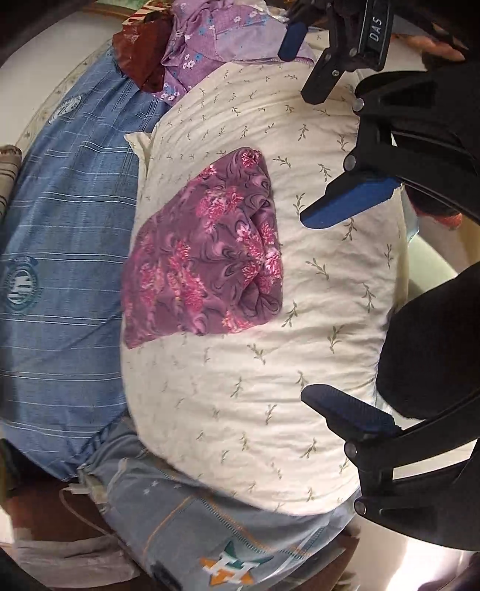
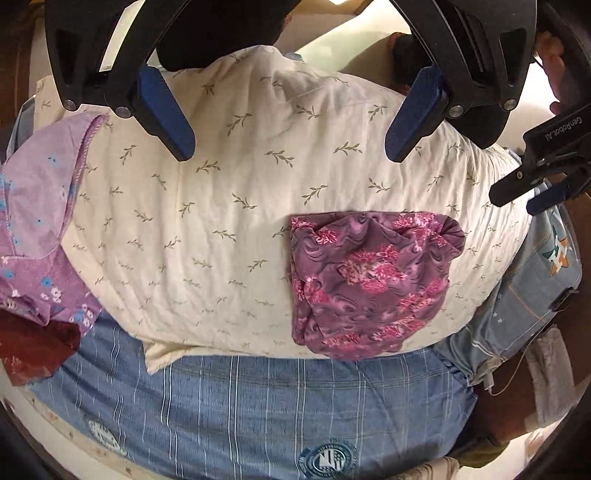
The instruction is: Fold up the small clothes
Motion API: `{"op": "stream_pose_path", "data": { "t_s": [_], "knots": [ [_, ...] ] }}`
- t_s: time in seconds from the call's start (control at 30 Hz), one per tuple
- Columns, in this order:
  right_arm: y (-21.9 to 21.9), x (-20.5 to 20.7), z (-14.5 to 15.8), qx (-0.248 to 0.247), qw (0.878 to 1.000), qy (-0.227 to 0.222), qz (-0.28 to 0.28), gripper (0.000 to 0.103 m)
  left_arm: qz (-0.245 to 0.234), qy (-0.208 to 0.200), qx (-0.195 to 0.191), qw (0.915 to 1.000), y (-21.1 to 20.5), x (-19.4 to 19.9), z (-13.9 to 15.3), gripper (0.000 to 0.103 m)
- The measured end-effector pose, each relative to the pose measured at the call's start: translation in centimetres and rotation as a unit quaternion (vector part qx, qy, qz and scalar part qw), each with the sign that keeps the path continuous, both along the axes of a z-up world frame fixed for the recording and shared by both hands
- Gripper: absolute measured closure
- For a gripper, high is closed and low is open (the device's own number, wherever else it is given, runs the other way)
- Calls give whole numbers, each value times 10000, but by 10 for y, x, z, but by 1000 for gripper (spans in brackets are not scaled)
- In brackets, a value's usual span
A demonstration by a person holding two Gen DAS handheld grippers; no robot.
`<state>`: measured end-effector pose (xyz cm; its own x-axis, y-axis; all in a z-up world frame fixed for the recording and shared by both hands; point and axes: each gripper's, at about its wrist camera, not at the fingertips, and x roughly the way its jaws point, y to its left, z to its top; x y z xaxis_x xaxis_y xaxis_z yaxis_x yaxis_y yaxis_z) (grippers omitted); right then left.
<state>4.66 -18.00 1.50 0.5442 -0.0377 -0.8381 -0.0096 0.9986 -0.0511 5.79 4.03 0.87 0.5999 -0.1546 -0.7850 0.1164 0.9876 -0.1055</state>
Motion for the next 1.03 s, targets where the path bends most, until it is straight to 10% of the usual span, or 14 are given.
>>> {"op": "stream_pose_path", "data": {
  "t_s": [1.03],
  "knots": [
    [-18,-39,11,-385,9984,-284,-294,0,-772,13,-110,9970,-33,-36,6,16]
  ]
}}
